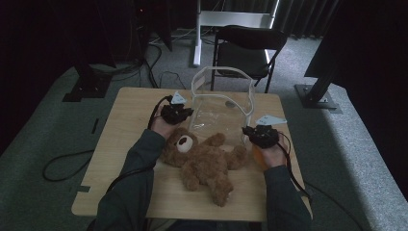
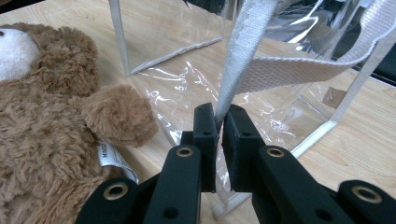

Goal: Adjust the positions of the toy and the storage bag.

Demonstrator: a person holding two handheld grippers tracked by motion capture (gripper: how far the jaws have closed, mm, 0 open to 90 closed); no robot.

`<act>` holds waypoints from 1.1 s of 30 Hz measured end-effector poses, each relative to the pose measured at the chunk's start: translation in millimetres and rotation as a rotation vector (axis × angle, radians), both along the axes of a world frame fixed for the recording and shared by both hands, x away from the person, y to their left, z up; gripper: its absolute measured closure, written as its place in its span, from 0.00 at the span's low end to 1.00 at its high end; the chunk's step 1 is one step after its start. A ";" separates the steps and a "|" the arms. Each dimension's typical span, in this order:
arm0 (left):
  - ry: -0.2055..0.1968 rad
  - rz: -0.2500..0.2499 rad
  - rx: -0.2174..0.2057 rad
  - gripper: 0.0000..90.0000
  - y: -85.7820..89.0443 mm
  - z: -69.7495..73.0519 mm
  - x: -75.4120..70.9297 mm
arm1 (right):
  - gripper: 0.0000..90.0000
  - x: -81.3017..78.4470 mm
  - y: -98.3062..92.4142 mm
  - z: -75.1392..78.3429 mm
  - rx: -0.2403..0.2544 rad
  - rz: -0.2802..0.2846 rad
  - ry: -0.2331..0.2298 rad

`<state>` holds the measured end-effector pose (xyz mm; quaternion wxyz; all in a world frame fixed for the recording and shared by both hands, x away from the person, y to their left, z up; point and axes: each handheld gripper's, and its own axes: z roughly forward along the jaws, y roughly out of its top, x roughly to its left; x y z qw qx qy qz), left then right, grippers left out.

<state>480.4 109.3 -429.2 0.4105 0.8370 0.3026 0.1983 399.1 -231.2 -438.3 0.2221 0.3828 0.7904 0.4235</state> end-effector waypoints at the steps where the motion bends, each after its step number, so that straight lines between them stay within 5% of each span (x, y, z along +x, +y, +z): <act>1: -0.002 -0.008 0.010 0.98 1.0 0.6 -2.4 | 0.93 0.0 -0.1 0.0 -0.001 0.004 -0.001; 33: -0.049 -0.167 0.026 0.98 31.8 -1.6 -99.3 | 0.95 -11.1 -6.4 1.9 -0.012 0.054 0.018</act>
